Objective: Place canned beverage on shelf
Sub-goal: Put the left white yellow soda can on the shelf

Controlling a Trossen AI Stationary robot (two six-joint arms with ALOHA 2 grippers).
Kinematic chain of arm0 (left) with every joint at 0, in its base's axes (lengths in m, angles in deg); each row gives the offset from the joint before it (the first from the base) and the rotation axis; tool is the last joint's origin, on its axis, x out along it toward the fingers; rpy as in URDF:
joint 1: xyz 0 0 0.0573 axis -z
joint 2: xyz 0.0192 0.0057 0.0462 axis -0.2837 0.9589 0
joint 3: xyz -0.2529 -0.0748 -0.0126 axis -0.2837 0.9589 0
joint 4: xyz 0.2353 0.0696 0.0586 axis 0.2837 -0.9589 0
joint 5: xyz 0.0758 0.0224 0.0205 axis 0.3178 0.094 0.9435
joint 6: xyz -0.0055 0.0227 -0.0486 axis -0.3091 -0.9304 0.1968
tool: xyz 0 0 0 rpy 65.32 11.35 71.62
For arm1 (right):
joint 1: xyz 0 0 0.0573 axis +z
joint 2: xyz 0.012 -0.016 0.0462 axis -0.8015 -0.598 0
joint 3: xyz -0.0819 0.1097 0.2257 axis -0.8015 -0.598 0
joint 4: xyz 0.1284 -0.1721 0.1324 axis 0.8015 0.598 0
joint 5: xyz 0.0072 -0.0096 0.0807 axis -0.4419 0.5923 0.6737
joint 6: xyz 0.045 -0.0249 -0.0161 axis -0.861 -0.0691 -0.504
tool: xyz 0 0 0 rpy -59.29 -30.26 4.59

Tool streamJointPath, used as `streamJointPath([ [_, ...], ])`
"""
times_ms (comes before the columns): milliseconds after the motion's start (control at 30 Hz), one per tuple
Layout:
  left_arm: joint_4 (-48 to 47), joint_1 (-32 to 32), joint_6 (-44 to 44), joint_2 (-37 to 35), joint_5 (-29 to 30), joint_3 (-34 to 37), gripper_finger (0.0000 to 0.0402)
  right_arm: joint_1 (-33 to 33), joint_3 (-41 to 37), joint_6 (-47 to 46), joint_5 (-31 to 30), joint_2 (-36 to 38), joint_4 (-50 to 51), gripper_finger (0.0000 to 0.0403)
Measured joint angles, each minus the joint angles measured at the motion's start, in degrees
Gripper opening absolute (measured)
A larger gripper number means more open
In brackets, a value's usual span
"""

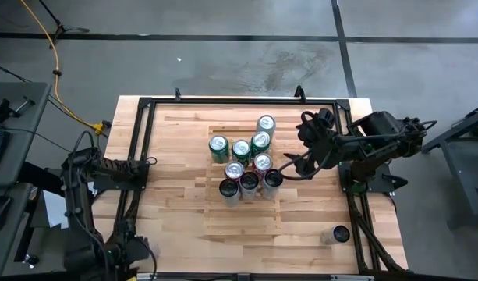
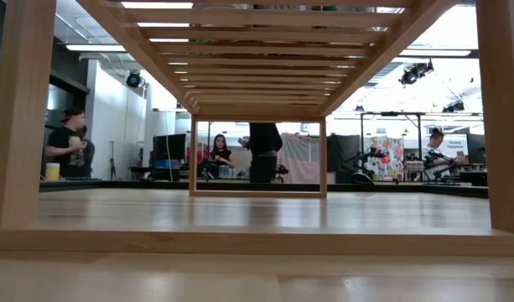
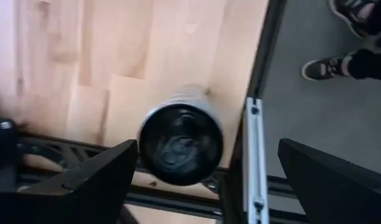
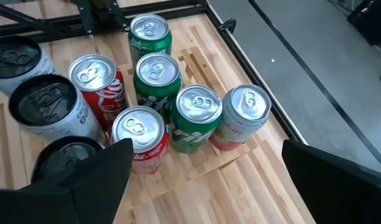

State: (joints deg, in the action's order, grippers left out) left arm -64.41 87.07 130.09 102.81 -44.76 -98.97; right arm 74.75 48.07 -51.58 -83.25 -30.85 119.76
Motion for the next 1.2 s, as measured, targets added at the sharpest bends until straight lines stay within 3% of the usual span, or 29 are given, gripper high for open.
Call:
streamJointPath([
  [500, -2.71, 0.39, -0.73, -0.04, 0.82, 1.88, 0.0381, -0.09, 0.0, -1.09, -0.74, 0.0, -0.24, 0.0397],
  [700, 0.54, 0.36, -0.66, -0.01, -1.76, 5.58, 0.0381, -0.09, -0.01, -1.1, -0.72, 0.0, -0.24, 0.0397],
  [967, 1.05, 0.24, -0.71, -0.02, 0.73, 6.2, 0.0381, -0.09, -0.02, -1.75, -0.72, 0.0, -0.26, 0.0397],
  [1200, 4.26, 0.24, -0.69, -0.02, -0.67, 9.07, 0.0381, -0.09, -0.02, -2.22, -0.7, 0.0, -0.28, 0.0397],
])
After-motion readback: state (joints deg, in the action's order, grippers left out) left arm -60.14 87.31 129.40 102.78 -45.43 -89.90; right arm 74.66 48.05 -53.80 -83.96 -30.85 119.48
